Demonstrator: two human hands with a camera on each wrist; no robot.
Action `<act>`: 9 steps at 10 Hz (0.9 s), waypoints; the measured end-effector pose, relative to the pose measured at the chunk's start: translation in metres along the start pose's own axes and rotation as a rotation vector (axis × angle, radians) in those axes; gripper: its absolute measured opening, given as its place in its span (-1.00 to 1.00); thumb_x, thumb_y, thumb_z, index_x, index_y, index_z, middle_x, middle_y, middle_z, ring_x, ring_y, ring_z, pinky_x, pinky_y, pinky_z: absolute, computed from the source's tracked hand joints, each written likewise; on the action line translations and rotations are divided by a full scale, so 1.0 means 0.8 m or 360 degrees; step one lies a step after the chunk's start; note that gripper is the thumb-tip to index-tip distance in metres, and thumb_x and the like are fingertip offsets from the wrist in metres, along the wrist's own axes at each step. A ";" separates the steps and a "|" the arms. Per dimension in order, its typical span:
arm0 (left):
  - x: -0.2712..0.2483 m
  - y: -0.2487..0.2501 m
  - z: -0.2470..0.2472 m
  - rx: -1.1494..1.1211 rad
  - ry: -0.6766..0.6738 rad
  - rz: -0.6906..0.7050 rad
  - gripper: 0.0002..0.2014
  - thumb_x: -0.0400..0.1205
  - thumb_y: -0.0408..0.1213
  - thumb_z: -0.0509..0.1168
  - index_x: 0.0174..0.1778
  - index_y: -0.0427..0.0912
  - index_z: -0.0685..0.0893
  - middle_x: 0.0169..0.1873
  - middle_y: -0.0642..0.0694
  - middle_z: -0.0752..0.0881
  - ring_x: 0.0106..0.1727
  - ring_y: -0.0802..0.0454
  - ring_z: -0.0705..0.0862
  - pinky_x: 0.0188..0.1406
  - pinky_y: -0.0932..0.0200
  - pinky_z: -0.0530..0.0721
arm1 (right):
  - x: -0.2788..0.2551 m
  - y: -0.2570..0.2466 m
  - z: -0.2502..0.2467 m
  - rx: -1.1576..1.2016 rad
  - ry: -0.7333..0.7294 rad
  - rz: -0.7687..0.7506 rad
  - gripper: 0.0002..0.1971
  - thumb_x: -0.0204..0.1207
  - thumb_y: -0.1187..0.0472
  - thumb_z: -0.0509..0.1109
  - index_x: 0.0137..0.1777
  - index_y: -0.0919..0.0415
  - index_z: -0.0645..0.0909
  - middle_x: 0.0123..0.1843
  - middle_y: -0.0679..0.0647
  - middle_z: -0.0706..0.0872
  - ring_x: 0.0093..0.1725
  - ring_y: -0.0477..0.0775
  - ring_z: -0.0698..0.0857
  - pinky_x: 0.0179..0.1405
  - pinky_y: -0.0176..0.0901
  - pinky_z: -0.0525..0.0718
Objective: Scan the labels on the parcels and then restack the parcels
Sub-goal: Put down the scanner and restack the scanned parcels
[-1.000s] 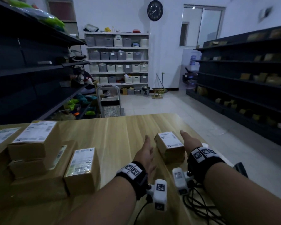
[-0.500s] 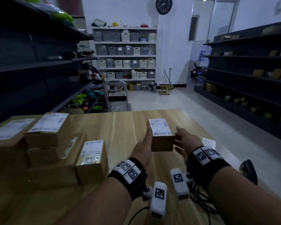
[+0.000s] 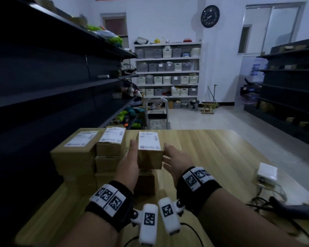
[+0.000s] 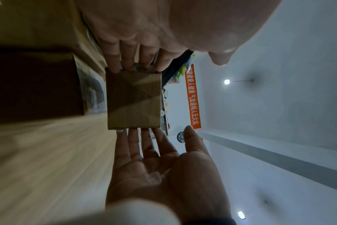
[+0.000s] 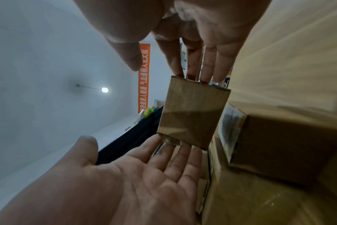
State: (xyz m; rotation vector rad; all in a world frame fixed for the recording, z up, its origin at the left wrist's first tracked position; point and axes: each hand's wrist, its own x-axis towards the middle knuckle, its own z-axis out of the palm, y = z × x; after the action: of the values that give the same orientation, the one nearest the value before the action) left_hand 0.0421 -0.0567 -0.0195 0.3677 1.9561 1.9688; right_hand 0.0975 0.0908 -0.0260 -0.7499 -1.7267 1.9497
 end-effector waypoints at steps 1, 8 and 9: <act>0.028 -0.028 -0.027 -0.0001 -0.0062 -0.0060 0.24 0.07 0.97 0.12 0.46 0.20 0.84 0.28 0.06 0.93 0.43 -0.08 0.82 0.70 -0.32 0.58 | 0.010 0.023 0.015 -0.0072 0.0042 0.0004 -0.52 0.39 -0.34 0.48 -0.06 0.09 0.82 0.17 0.19 0.91 0.27 0.33 0.84 0.43 0.36 0.74; -0.042 -0.002 -0.016 -0.0053 0.0035 0.0203 -0.69 0.88 0.20 0.20 0.28 0.10 0.70 0.10 0.07 0.83 0.12 0.13 0.75 0.02 0.05 0.66 | -0.013 0.031 -0.009 0.0317 0.0203 0.0088 -0.56 0.72 -0.02 0.43 0.49 0.21 0.63 0.34 0.11 0.75 0.36 0.21 0.72 0.48 0.26 0.69; -0.046 -0.003 0.002 -0.0045 -0.0042 0.0218 -0.70 0.89 0.16 0.20 0.15 0.08 0.74 0.11 0.00 0.84 0.13 0.05 0.77 0.00 0.04 0.68 | -0.029 0.021 -0.040 0.0486 0.0312 -0.0081 -0.65 0.74 0.02 0.41 0.36 0.24 0.72 0.27 0.19 0.83 0.27 0.22 0.79 0.27 0.16 0.79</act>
State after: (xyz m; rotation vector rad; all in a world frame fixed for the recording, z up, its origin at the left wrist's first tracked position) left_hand 0.0765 -0.0709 -0.0196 0.5302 1.9312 2.0619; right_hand 0.1363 0.0984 -0.0423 -0.7481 -1.2846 1.9712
